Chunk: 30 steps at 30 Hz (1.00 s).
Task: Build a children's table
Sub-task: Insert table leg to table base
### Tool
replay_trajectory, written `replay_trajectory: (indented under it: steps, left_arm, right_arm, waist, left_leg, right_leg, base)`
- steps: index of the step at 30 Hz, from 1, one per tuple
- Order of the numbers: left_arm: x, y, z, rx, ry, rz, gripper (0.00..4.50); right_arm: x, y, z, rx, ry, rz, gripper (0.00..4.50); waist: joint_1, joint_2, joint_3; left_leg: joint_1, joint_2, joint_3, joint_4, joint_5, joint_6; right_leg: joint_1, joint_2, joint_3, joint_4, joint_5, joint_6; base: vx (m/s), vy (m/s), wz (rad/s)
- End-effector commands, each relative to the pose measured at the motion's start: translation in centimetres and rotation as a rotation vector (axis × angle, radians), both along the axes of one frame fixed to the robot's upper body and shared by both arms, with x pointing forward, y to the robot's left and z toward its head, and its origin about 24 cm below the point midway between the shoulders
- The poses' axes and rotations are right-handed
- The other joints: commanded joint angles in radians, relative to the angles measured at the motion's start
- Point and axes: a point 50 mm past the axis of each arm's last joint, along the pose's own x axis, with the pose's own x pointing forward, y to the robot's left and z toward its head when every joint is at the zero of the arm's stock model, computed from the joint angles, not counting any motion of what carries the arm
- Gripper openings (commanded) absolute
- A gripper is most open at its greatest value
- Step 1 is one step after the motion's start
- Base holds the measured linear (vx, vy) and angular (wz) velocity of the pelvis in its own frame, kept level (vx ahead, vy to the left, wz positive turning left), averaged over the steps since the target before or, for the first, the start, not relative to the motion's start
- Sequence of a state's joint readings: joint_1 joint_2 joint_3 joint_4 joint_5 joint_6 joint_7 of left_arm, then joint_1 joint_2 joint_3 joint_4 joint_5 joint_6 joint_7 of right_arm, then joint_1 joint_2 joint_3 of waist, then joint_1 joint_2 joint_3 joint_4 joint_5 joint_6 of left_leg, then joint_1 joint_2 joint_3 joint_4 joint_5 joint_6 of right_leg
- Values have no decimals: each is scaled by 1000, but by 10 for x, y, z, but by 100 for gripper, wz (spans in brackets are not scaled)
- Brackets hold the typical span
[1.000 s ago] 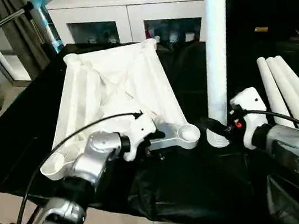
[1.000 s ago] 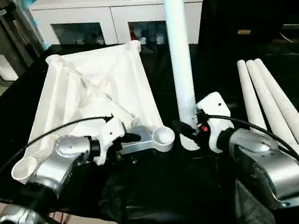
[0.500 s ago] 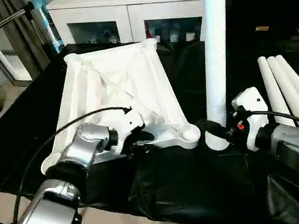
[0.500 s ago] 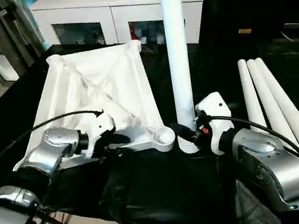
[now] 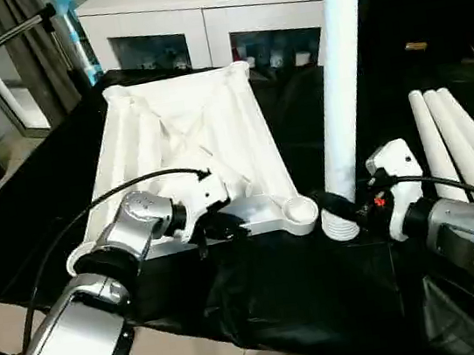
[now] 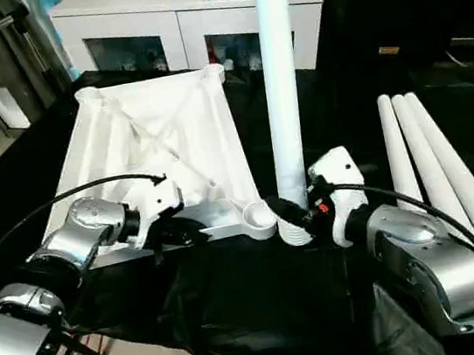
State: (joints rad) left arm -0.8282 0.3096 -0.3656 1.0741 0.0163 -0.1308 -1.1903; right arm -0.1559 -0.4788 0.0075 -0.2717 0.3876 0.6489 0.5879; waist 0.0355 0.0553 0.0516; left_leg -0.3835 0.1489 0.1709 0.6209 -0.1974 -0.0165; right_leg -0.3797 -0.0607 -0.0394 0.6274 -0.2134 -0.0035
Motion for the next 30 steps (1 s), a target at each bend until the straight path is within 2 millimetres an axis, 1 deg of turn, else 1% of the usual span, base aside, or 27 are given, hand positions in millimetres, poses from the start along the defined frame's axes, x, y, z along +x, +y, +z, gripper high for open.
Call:
replay_trajectory:
  steps: [1, 3, 4, 5, 7, 8, 9, 10, 11, 12, 14, 15, 16, 17, 18, 19, 20, 21, 22, 23, 24, 25, 26, 27, 30]
  left_arm:
    - [1, 7, -1, 24, 11, 23, 35]
    - [0, 7, -1, 17, 28, 10, 34]
    - [0, 7, -1, 13, 34, 6, 15]
    - [-1, 7, -1, 7, 41, 3, 5]
    - [-3, 6, -3, -3, 54, -3, 1]
    - [-5, 6, -4, -13, 71, -9, 0]
    - [-5, 6, -5, -16, 76, -11, 0]
    - [-7, 5, -7, -26, 88, -9, 0]
    - [-9, 5, -9, -31, 95, -8, 0]
    - [-11, 4, -12, -35, 100, -10, 0]
    - [-14, 4, -15, -35, 107, -11, 0]
    - [-18, 3, -19, -36, 107, -10, 0]
    - [-20, 2, -20, -39, 109, -3, 0]
    - [-22, 1, -22, -41, 107, 5, 0]
    - [-24, 0, -22, -45, 94, 10, 0]
    - [-25, -1, -23, -48, 85, 13, 0]
    - [-28, -3, -22, -58, 80, 20, 0]
    - [-29, -3, -21, -62, 79, 23, 0]
    - [-34, -6, -20, -68, 80, 41, 0]
    - [-34, -6, -20, -68, 80, 41, 0]
    - [-37, -8, -20, -65, 77, 52, 0]
    - [-41, -11, -20, -65, 75, 60, 0]
    - [-43, -12, -20, -65, 74, 65, 0]
    - [-45, -15, -19, -78, 72, 65, 0]
    - [-50, -21, -18, -113, 76, 70, 0]
  right_arm:
    - [3, 2, 7, 17, -22, 14, 187]
    - [5, 4, 9, 39, -26, 12, 187]
    - [7, 4, 9, 46, -28, 8, 187]
    - [9, 5, 9, 53, -31, 0, 187]
    - [11, 6, 9, 62, -37, -11, 187]
    - [15, 8, 8, 71, -43, -25, 187]
    - [16, 8, 8, 73, -45, -29, 187]
    - [18, 9, 8, 84, -40, -27, 187]
    - [20, 10, 8, 92, -37, -27, 187]
    - [23, 11, 7, 97, -35, -29, 187]
    - [25, 12, 7, 101, -35, -29, 187]
    - [28, 13, 7, 108, -37, -30, 187]
    - [29, 14, 7, 116, -35, -32, 187]
    - [31, 15, 7, 125, -30, -30, 187]
    - [31, 16, 6, 126, -28, -24, 187]
    - [32, 17, 6, 125, -27, -19, 187]
    - [32, 19, 5, 127, -20, -6, 187]
    - [32, 19, 5, 128, -17, -1, 187]
    - [31, 23, 3, 129, -6, 31, 187]
    - [31, 23, 3, 129, -6, 31, 187]
    - [30, 26, 2, 129, 0, 49, 187]
    - [29, 28, 1, 128, 6, 65, 187]
    - [28, 29, 1, 127, 10, 74, 187]
    - [28, 30, 0, 125, 12, 77, 187]
    - [29, 30, -3, 119, 14, 74, 187]
  waist:
    - [5, -13, -59]
    - [5, -11, -59]
    - [5, -7, -60]
    - [4, -8, -61]
    - [4, -8, -62]
    - [4, -4, -63]
    - [3, -5, -63]
    - [4, -4, -65]
    - [4, -4, -64]
    - [4, -5, -65]
    - [4, -6, -64]
    - [5, -8, -64]
    - [5, -7, -63]
    - [5, -7, -63]
    - [5, -7, -61]
    - [4, -5, -61]
    - [5, -5, -62]
    - [4, -3, -61]
    - [3, -4, -60]
    - [3, -2, -61]
    - [2, -2, -59]
    - [1, -4, -60]
    - [0, -2, -59]
    - [-1, -6, -59]
    - [2, -4, -58]
  left_leg:
    - [20, 80, -32, -83, -193, 26]
    - [19, 80, -32, -82, -192, 25]
    - [19, 81, -33, -83, -187, 25]
    - [19, 81, -33, -83, -186, 25]
    - [20, 82, -33, -84, -181, 24]
    - [20, 82, -32, -84, -175, 24]
    - [20, 81, -32, -84, -175, 23]
    - [21, 81, -31, -82, -168, 24]
    - [19, 81, -30, -82, -166, 26]
    - [19, 83, -31, -83, -160, 28]
    - [18, 81, -29, -81, -151, 38]
    - [17, 81, -28, -81, -151, 41]
    - [16, 80, -28, -81, -150, 45]
    - [17, 80, -27, -81, -151, 46]
    - [16, 82, -28, -83, -158, 46]
    - [16, 83, -28, -84, -167, 44]
    - [18, 84, -28, -84, -167, 42]
    - [16, 84, -28, -85, -170, 41]
    - [16, 83, -29, -86, -176, 37]
    - [16, 86, -30, -88, -178, 34]
    - [17, 82, -28, -88, -186, 34]
    - [17, 84, -29, -89, -191, 30]
    - [15, 84, -31, -90, -193, 29]
    - [16, 83, -29, -90, -196, 31]
    - [16, 81, -28, -90, -196, 28]
  right_leg:
    - [45, -101, 53, -84, -122, -283]
    - [45, -102, 53, -84, -125, -281]
    - [44, -101, 52, -82, -115, -285]
    - [44, -101, 52, -82, -105, -286]
    - [43, -100, 51, -78, -76, -293]
    - [43, -100, 52, -77, -57, -297]
    - [42, -100, 51, -75, -49, -301]
    - [44, -102, 51, -74, -30, -310]
    - [44, -101, 51, -74, -25, -311]
    - [47, -103, 51, -71, -10, -316]
    - [47, -102, 51, -73, -4, -315]
    - [48, -104, 50, -73, -18, -313]
    - [47, -102, 50, -76, -40, -304]
    - [47, -103, 50, -75, -48, -303]
    - [45, -103, 50, -78, -81, -297]
    - [44, -102, 50, -80, -114, -288]
    - [43, -103, 50, -79, -121, -285]
    - [41, -101, 50, -81, -139, -277]
    - [40, -100, 50, -82, -158, -270]
    - [42, -101, 50, -80, -161, -268]
    - [36, -98, 50, -85, -183, -259]
    - [38, -98, 50, -83, -186, -258]
    - [37, -98, 50, -84, -190, -254]
    - [36, -97, 51, -87, -203, -248]
    - [32, -96, 52, -91, -232, -233]
  base:
    - [0, 0, 0]
    - [0, 0, 0]
    - [0, 0, 0]
    - [0, 0, 0]
    - [0, 0, 0]
    - [0, 0, 0]
    - [0, 0, 0]
    - [0, 0, 0]
    - [0, 0, 0]
    - [0, 0, 0]
    - [0, 0, 0]
    - [0, 0, 0]
    - [0, 0, 0]
    - [0, 0, 0]
    - [0, 0, 0]
    - [0, 0, 0]
    - [0, 0, 0]
    - [0, 0, 0]
    - [0, 0, 0]
    - [0, 0, 0]
    - [0, 0, 0]
    - [0, 0, 0]
    - [0, 0, 0]
    - [0, 0, 0]
    - [0, 0, 0]
